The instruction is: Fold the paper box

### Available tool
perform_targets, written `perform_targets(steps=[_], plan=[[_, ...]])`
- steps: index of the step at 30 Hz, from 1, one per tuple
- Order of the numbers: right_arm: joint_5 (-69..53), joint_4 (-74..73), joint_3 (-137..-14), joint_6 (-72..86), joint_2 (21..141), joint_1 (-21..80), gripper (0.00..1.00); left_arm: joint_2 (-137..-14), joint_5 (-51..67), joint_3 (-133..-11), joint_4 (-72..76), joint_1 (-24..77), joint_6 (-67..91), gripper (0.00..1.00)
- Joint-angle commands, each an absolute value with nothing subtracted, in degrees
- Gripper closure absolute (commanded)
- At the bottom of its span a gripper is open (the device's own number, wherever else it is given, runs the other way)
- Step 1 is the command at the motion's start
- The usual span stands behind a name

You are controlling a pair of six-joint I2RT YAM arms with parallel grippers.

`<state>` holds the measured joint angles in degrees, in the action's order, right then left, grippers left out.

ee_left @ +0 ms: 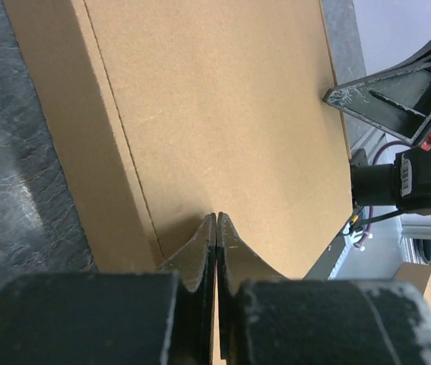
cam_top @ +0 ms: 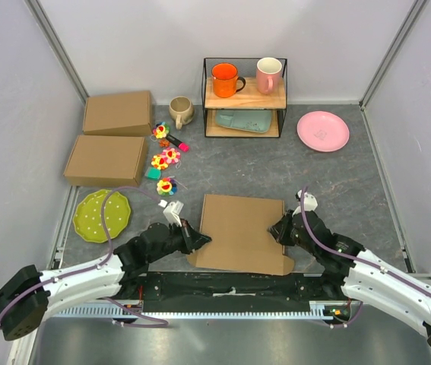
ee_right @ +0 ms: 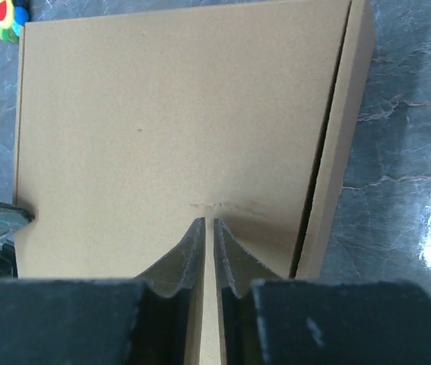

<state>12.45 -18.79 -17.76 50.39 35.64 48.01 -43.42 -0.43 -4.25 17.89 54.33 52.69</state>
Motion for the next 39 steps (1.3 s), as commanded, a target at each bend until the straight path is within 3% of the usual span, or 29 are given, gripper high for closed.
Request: perform_targets(steps=[1, 3, 4, 6, 7, 10, 17, 21, 24, 25, 27, 28, 31, 36, 39], plan=[[12.91, -18.72, -20.46, 49.66, 34.63, 48.16, 0.7, -42.12, 0.19, -6.05, 13.63, 54.49, 52.13, 0.98], [15.71, -20.29, -22.75, 48.61, 32.7, 48.16, 0.48, -35.55, -4.02, -8.25, 8.81, 54.49, 50.55, 0.94], [16.86, -21.17, -24.94, 48.17, 32.09, 48.25, 0.35, -33.16, -8.22, -10.44, 6.96, 54.49, 50.19, 0.76], [20.89, -23.8, -26.8, 47.64, 30.68, 48.25, 0.26, -28.94, -12.37, -12.12, 3.1, 54.49, 49.49, 0.52], [22.05, -24.78, -27.85, 47.55, 30.41, 48.16, 0.19, -25.87, -16.31, -13.35, 1.68, 54.49, 49.48, 0.35], [26.18, -28.64, -27.43, 49.21, 31.19, 48.25, 0.13, -23.56, -21.6, -14.06, -2.71, 54.49, 49.04, 0.16], [26.72, -29.01, -21.45, 55.11, 35.77, 48.16, 0.09, -30.65, -22.33, -10.2, -4.23, 54.49, 51.94, 0.07], [22.6, -21.56, -18.37, 54.32, 38.05, 48.16, 0.12, -35.23, -17.5, -5.73, 6.4, 54.49, 52.38, 0.09], [20.31, -16.81, -16.26, 54.14, 40.86, 48.16, 0.23, -40.66, -13.81, -4.84, 13.08, 54.49, 51.86, 0.26], [19.61, -15.57, -15.39, 54.05, 42.09, 48.16, 0.26, -42.09, -12.15, -4.92, 14.23, 54.49, 51.42, 0.38], [17.94, -11.8, -14.42, 54.05, 43.15, 48.16, 0.36, -46.12, -10.82, -5.27, 16.52, 54.49, 50.8, 0.51], [17.58, -10.56, -13.28, 54.23, 43.94, 48.16, 0.39, -47.19, -10.38, -5.27, 17.05, 54.49, 50.8, 0.63], [15.82, -5.29, -11.08, 54.32, 46.13, 48.16, 0.49, -50.78, -10.37, -4.83, 20.12, 54.49, 51.06, 0.76], [16.78, 1.56, -10.89, 52.74, 50.44, 48.25, 0.63, -56.41, -12.47, -6.14, 24.34, 54.49, 50.27, 0.85], [19.86, 4.13, -13.17, 50.11, 54.04, 48.16, 0.64, -60.98, -14.5, -8.6, 26.71, 53.88, 48.7, 0.85]])
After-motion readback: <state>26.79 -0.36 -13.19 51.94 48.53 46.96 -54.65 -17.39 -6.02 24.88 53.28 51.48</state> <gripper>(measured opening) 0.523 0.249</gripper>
